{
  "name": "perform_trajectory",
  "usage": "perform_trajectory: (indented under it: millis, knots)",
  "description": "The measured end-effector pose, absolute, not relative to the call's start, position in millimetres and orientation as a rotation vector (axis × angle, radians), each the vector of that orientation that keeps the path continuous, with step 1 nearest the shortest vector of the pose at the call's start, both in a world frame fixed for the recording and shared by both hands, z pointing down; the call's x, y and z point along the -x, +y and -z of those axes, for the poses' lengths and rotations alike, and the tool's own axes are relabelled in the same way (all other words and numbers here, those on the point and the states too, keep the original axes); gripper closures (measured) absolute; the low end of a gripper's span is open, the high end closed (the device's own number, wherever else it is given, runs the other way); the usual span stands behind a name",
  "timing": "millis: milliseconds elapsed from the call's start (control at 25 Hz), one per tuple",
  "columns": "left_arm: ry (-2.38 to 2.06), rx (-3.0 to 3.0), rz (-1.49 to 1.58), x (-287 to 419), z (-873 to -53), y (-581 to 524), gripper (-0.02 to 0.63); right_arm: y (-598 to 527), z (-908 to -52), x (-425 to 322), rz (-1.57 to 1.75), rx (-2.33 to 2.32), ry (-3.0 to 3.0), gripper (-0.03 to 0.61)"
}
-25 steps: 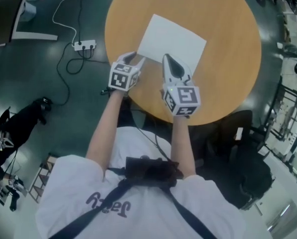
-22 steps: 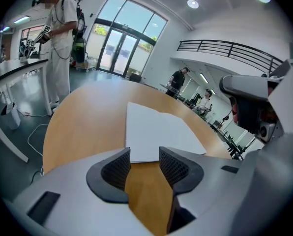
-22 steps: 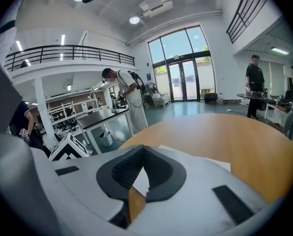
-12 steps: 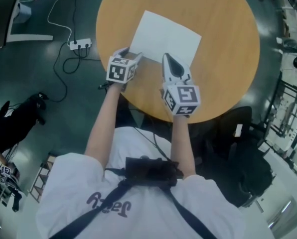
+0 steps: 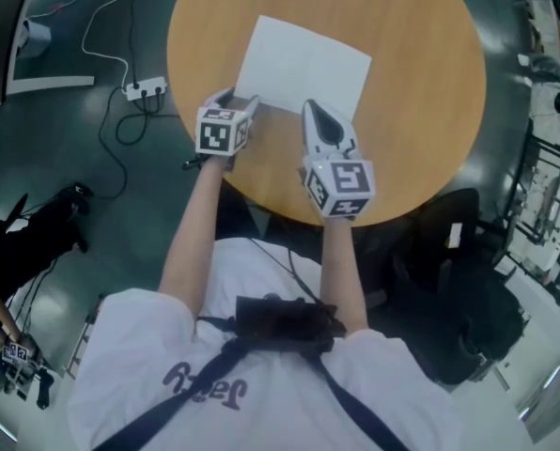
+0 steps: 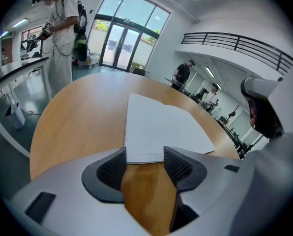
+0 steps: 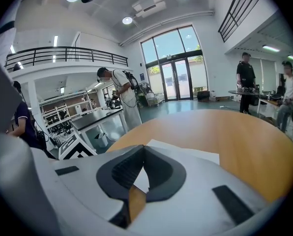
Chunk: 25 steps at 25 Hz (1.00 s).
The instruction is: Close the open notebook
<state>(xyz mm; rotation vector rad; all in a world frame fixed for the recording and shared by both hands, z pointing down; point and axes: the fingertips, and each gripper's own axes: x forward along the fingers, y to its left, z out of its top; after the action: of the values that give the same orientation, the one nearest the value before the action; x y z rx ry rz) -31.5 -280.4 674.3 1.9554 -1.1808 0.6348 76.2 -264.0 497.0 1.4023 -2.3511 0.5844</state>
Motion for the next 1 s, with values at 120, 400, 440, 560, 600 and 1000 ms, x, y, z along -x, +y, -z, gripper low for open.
perform_trajectory:
  millis: [120, 400, 440, 560, 600, 1000]
  knots:
    - [-1.231, -1.94, -0.662, 30.7, -673.6, -282.7, 0.376, -262.2, -497.9, -82.9, -0.593, -1.415, -2.344, 0.561]
    - [-1.319, -1.891, -0.796, 38.2, -683.6, -281.0, 0.376, -261.4, -499.7, -93.5, -0.606, -1.449, -2.328, 0.561]
    - [-1.326, -1.889, -0.819, 38.7, -684.1, -281.0, 0.376, -261.4, -500.1, -95.3, -0.609, -1.455, -2.325, 0.561]
    - [-1.357, -1.888, -0.877, 36.5, -683.5, -281.2, 0.38, -259.7, -500.9, -103.1, -0.621, -1.467, -2.316, 0.561]
    - [-1.368, -1.886, -0.89, 35.6, -683.1, -280.5, 0.386, -258.5, -501.4, -105.8, -0.625, -1.469, -2.315, 0.561]
    - [-1.383, -1.838, -0.886, 44.4, -684.7, -281.6, 0.456, -259.8, -503.9, -113.9, -0.637, -1.477, -2.322, 0.561]
